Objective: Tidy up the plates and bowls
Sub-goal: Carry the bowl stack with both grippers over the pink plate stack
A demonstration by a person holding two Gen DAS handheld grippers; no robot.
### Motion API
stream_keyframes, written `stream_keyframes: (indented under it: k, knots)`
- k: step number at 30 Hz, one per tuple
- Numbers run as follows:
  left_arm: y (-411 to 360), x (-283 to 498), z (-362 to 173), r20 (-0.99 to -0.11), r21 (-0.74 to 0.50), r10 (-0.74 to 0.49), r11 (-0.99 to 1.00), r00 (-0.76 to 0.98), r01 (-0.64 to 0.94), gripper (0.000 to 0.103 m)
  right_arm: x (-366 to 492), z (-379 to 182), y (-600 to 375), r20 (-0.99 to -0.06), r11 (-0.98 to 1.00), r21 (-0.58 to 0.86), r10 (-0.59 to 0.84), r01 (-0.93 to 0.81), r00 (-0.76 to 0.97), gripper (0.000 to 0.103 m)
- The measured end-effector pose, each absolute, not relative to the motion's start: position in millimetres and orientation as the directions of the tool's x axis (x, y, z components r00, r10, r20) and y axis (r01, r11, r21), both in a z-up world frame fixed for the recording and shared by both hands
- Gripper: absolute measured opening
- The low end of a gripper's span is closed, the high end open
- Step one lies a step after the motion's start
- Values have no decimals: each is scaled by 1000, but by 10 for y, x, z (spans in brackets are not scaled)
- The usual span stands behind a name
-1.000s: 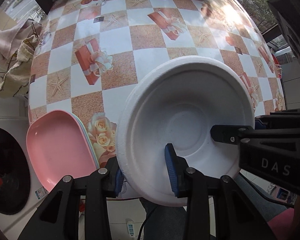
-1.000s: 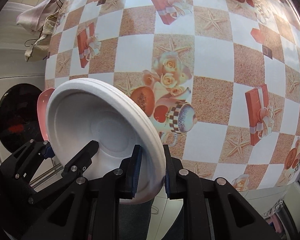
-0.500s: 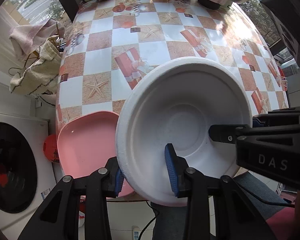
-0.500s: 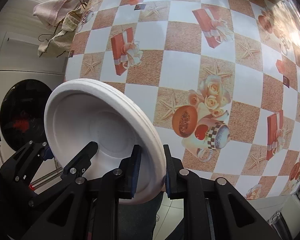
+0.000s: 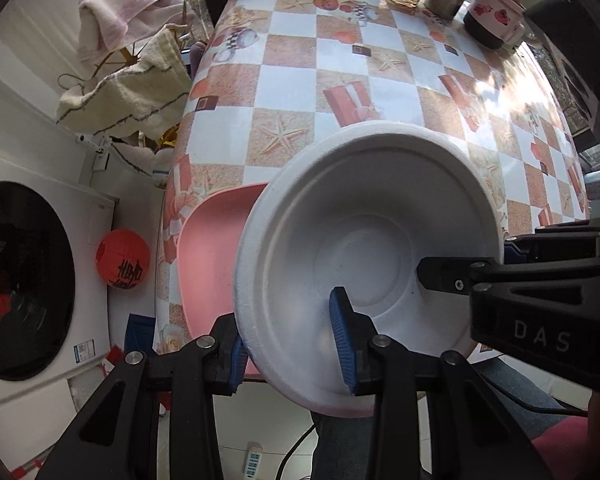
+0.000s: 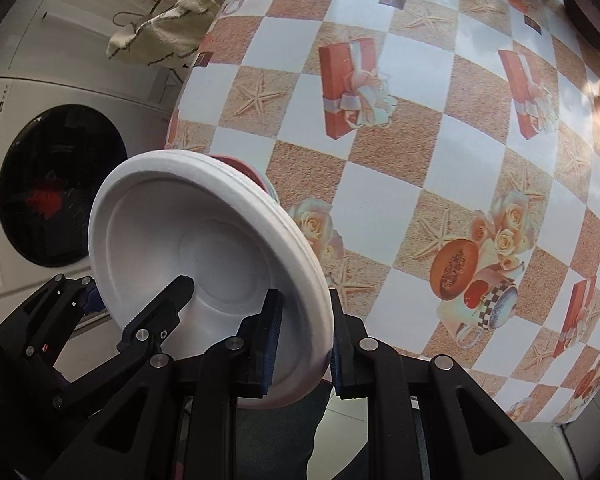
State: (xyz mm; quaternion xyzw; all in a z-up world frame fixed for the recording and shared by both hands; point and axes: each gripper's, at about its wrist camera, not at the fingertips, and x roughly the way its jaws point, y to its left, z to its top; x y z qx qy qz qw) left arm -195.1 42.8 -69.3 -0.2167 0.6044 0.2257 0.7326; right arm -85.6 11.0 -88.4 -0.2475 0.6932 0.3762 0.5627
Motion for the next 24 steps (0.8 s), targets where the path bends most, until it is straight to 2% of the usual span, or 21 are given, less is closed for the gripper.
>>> stream_keyframes:
  k: [20, 23, 24]
  knots:
    - [859, -2286, -1114, -995, -21, 57, 692, 84, -722, 40, -1242, -1365, 877, -966, 484, 213, -26, -849, -257, 24]
    - [831, -2286, -1123, -992, 2, 90, 695, 85, -719, 45, -1301, -1414, 937, -966, 481, 216, -24, -850, -258, 24]
    - [817, -2290, -1118, -992, 7, 98, 696, 86, -718, 48, -1318, -1409, 931, -964, 480, 222, -24, -849, -266, 29]
